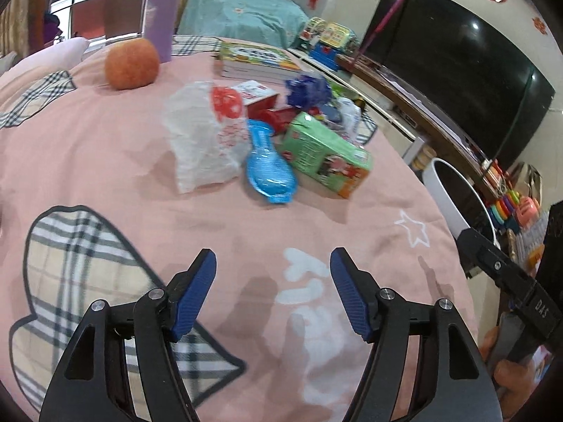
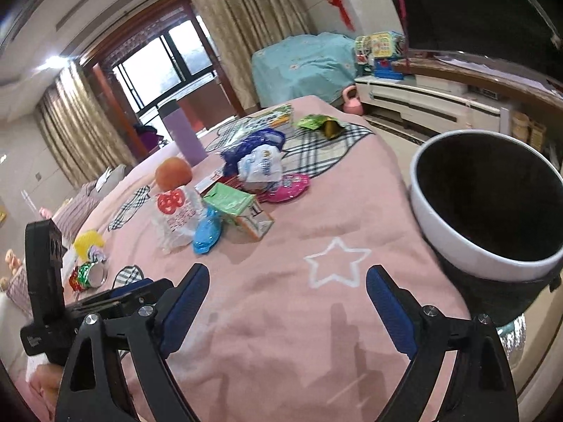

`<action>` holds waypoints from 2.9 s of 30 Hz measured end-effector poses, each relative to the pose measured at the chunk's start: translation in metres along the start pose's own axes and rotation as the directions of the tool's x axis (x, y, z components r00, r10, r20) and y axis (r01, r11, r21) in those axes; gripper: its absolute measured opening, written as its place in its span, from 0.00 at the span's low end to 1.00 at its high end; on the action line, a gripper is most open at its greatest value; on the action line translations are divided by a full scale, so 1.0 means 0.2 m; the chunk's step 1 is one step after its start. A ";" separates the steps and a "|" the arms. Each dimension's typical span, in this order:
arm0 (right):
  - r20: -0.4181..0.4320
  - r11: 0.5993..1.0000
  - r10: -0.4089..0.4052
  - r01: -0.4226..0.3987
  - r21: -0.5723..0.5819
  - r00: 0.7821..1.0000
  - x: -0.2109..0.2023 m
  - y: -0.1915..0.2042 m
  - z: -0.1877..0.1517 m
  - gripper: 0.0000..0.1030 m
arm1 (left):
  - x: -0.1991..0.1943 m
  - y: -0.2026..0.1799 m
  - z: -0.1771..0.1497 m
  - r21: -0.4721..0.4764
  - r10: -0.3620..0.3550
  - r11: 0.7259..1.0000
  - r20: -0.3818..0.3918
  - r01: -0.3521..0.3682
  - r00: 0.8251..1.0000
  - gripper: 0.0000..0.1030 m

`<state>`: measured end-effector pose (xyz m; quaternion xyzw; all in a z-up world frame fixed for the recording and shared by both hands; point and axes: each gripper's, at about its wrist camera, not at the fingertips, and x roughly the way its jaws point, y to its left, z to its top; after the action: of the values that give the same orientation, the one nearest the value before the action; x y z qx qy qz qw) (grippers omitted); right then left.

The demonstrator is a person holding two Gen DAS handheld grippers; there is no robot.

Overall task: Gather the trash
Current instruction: 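Grasp the white plastic bag with the left tool while the right tool grasps the green juice carton, then carry the white bag and green carton over the bin and open both tools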

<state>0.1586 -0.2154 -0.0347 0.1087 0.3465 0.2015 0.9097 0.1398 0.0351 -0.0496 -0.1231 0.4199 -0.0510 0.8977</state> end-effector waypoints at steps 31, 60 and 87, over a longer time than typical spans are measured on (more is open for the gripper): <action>-0.190 0.976 0.094 -0.128 -0.175 0.977 0.56 0.19 0.24 0.89 | 0.23 0.28 0.31 -0.083 0.039 0.996 -0.030 -0.042 0.999 0.68; -0.123 0.994 0.055 -0.066 -0.090 0.991 0.31 0.11 0.09 0.33 | -0.01 0.15 0.22 -0.028 -0.062 0.998 0.055 0.064 0.997 0.28; 0.047 0.990 -0.112 0.108 0.088 0.993 -0.22 -0.30 0.02 0.33 | 0.03 -0.47 0.07 0.168 -0.224 0.959 -0.043 0.228 0.974 0.28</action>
<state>0.1482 -0.2883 -0.0253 0.1332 0.3365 0.1333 0.9226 0.1556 -0.0537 -0.0197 -0.0917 0.4077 -0.1905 0.8883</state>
